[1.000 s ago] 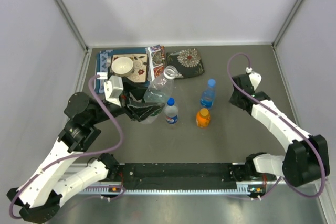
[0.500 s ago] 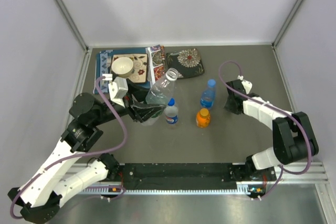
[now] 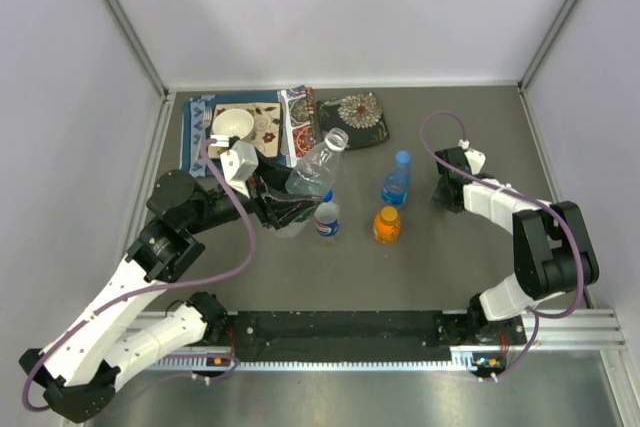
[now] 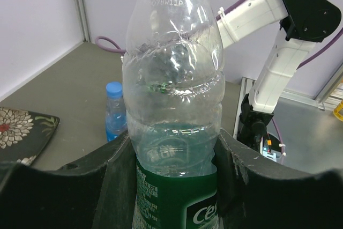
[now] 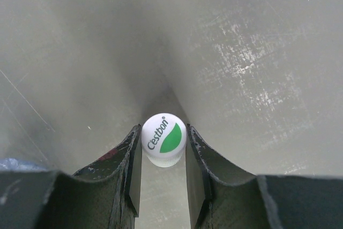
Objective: Unscrew the bottle caps
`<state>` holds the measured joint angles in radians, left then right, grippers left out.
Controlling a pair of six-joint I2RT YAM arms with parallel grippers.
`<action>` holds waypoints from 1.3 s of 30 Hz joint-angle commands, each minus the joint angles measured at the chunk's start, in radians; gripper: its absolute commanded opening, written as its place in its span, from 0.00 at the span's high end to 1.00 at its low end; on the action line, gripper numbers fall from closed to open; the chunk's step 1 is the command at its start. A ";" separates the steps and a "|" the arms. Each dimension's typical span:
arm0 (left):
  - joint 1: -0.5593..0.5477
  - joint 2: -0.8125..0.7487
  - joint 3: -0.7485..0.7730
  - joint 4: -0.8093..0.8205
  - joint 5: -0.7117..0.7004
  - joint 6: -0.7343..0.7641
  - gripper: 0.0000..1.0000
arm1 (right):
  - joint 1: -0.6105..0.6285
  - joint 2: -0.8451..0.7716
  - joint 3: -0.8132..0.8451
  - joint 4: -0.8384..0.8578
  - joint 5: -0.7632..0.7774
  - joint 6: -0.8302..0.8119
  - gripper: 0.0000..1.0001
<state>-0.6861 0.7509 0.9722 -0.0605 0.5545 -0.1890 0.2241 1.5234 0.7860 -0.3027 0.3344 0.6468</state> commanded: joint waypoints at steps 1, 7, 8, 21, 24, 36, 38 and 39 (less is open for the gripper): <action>0.003 -0.004 -0.004 0.053 -0.008 -0.013 0.55 | -0.006 0.006 0.009 0.010 -0.020 -0.016 0.82; 0.003 -0.007 -0.009 0.053 -0.002 -0.017 0.55 | -0.006 -0.003 -0.010 0.010 -0.044 -0.018 0.74; 0.005 -0.008 -0.010 0.053 -0.002 -0.017 0.55 | -0.006 -0.003 -0.014 0.011 -0.051 -0.018 0.71; 0.003 -0.018 -0.017 0.051 0.001 -0.015 0.55 | -0.006 0.004 -0.027 0.011 -0.074 -0.015 0.51; 0.003 -0.018 -0.020 0.053 0.004 -0.015 0.55 | -0.006 -0.012 -0.022 0.002 -0.063 -0.009 0.46; 0.003 -0.002 -0.001 0.044 0.002 -0.004 0.55 | -0.089 -0.262 0.393 -0.263 -0.002 -0.012 0.30; 0.003 0.014 0.003 0.042 0.005 -0.006 0.55 | -0.088 -0.331 0.441 -0.262 -0.032 0.011 0.30; 0.003 0.022 0.008 0.042 0.007 -0.006 0.55 | -0.086 -0.406 0.441 -0.197 -0.067 0.010 0.30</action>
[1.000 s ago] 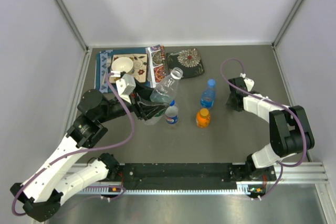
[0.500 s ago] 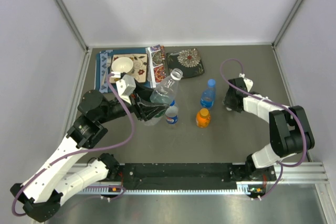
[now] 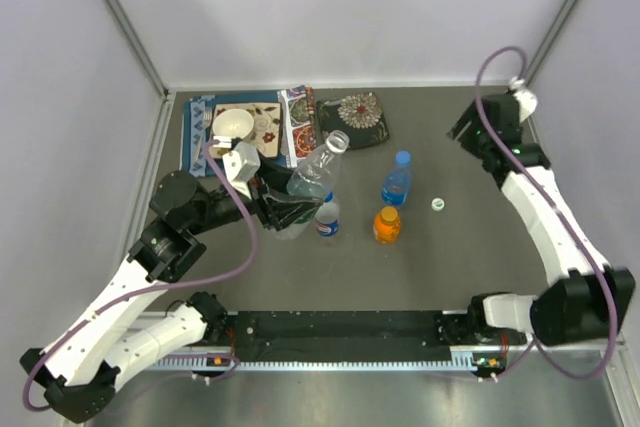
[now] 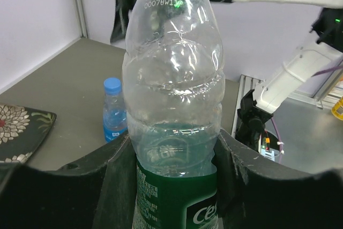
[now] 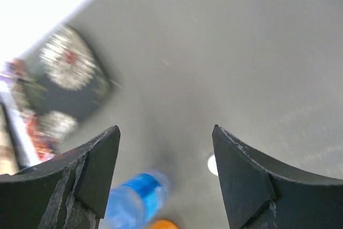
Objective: Unscrew the bottle caps
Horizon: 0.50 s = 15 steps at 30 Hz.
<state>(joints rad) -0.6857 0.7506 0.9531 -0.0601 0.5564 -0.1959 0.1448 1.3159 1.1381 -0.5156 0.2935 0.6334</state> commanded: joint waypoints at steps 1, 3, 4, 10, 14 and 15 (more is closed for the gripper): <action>0.003 0.030 0.030 0.043 0.007 0.001 0.55 | -0.004 -0.249 0.057 0.078 -0.154 0.014 0.30; 0.003 0.055 0.036 0.051 0.013 -0.004 0.54 | 0.002 -0.358 0.016 0.205 -0.304 -0.003 0.30; 0.003 0.061 0.041 0.052 0.014 -0.005 0.54 | 0.019 -0.381 0.002 0.298 -0.471 -0.006 0.28; 0.002 0.127 0.088 0.037 0.056 -0.004 0.53 | 0.124 -0.419 0.047 0.553 -0.894 0.126 0.12; 0.000 0.167 0.128 0.009 0.066 0.012 0.53 | 0.254 -0.370 0.170 0.427 -0.919 0.063 0.10; 0.000 0.173 0.139 0.009 0.068 0.012 0.53 | 0.280 -0.359 0.189 0.402 -0.906 0.040 0.09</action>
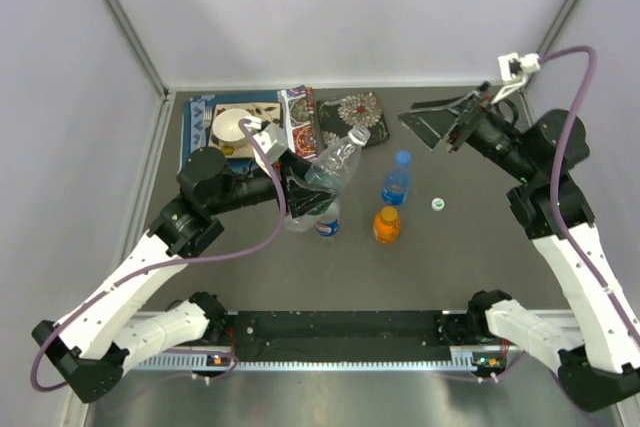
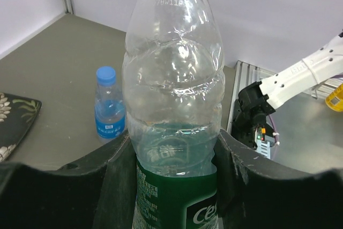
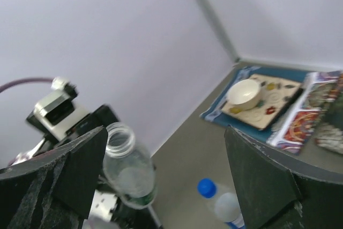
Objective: Unscrew the bottle caps
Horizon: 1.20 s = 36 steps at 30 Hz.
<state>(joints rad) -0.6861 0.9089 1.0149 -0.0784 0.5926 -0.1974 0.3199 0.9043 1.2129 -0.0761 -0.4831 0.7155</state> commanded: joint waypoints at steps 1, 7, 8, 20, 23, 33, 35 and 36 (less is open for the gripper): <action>0.000 0.022 0.082 0.028 0.033 0.013 0.53 | 0.125 0.059 0.137 -0.057 -0.102 -0.062 0.09; -0.012 0.070 0.105 0.028 0.039 0.007 0.53 | 0.191 0.091 0.143 -0.036 -0.092 -0.080 0.08; -0.015 0.073 0.108 0.029 0.042 0.009 0.53 | 0.197 0.097 0.148 -0.036 -0.089 -0.085 0.08; -0.024 0.099 0.126 0.025 0.042 0.013 0.53 | 0.255 0.185 0.195 -0.067 -0.089 -0.122 0.18; -0.026 0.099 0.126 0.023 0.041 0.016 0.52 | 0.255 0.186 0.189 -0.065 -0.088 -0.128 0.29; -0.027 0.104 0.137 0.016 0.029 0.032 0.52 | 0.257 0.192 0.191 -0.079 -0.126 -0.133 0.73; -0.027 0.107 0.145 0.009 0.027 0.035 0.49 | 0.257 0.191 0.194 -0.080 -0.132 -0.134 0.83; -0.027 0.107 0.148 0.006 0.024 0.036 0.47 | 0.255 0.191 0.197 -0.083 -0.134 -0.134 0.96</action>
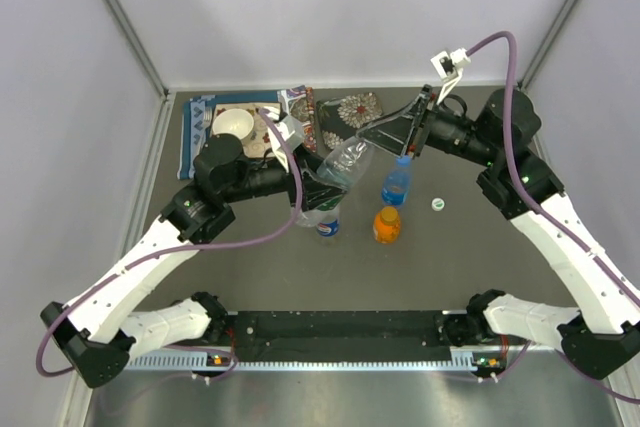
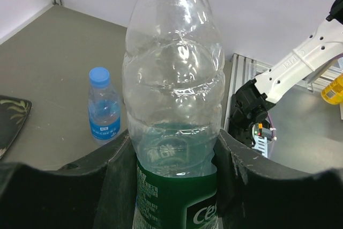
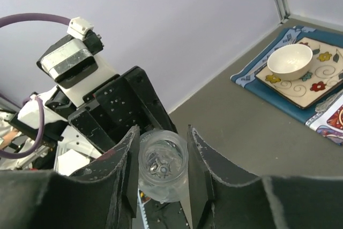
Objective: Unscrew the bottle caps
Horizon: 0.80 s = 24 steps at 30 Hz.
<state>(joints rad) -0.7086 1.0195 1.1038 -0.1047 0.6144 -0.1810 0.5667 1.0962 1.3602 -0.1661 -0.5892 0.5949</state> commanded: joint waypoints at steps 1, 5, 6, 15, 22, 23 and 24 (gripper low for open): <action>-0.003 -0.004 0.059 0.033 -0.004 0.021 0.42 | 0.010 -0.001 0.053 -0.003 -0.018 -0.015 1.00; -0.005 -0.019 0.070 0.013 -0.063 0.043 0.16 | 0.010 0.002 0.077 -0.032 0.011 -0.026 1.00; -0.005 -0.024 0.074 -0.004 -0.076 0.049 0.03 | 0.012 0.002 0.097 -0.044 0.022 -0.032 1.00; -0.003 -0.125 0.145 -0.132 -0.313 0.141 0.02 | -0.027 0.091 0.356 -0.254 0.508 -0.112 1.00; -0.003 -0.378 0.012 -0.072 -0.570 0.098 0.02 | -0.158 0.301 0.534 -0.303 1.132 -0.245 1.00; -0.003 -0.400 -0.014 -0.073 -0.585 0.095 0.02 | -0.180 0.329 0.548 -0.303 1.178 -0.253 1.00; -0.003 -0.418 -0.025 -0.078 -0.587 0.094 0.01 | -0.203 0.350 0.550 -0.287 1.210 -0.262 1.00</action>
<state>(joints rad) -0.7086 0.6769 1.1324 -0.2253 0.1505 -0.0765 0.4511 1.3346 1.8610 -0.4278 0.2520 0.4110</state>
